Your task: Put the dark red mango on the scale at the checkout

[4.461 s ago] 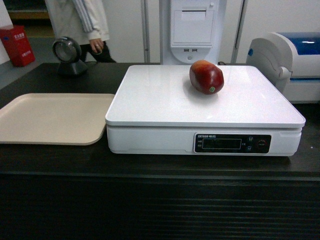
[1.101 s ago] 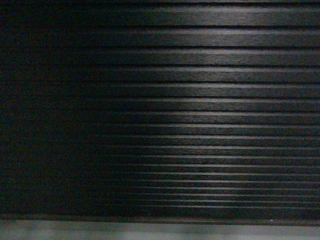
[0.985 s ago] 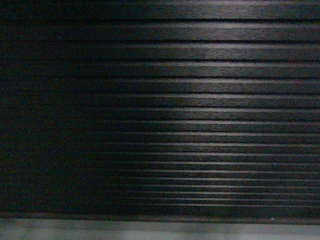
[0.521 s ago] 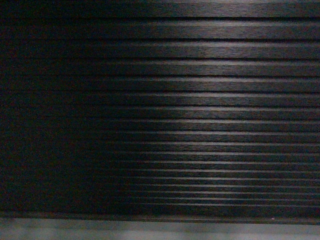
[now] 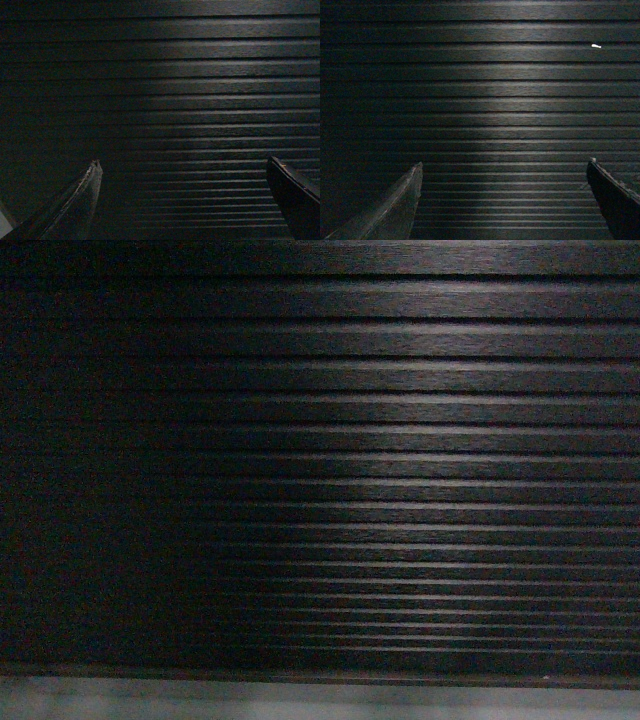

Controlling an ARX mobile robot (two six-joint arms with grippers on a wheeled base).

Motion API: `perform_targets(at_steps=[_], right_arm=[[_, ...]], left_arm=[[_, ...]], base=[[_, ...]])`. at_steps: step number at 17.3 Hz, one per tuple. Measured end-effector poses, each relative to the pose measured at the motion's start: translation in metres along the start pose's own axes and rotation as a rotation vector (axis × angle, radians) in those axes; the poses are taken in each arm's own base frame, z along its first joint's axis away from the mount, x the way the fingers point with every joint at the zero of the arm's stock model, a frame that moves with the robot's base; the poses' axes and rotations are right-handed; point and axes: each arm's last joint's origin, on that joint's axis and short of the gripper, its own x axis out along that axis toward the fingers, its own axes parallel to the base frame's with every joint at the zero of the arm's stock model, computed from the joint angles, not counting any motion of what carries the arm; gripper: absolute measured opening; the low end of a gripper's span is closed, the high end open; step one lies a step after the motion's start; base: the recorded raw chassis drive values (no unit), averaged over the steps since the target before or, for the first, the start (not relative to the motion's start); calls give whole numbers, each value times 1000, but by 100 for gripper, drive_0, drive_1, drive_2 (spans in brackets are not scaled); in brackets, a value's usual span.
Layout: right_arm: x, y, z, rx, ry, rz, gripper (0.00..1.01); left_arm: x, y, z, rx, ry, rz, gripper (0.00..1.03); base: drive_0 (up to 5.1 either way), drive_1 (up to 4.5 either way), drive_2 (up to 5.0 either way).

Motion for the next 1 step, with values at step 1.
perform_targets(at_steps=[1], right_arm=[[0, 0, 0, 0, 0, 0, 98]], left_arm=[[0, 0, 0, 0, 0, 0, 98]], base=[[0, 0, 0]])
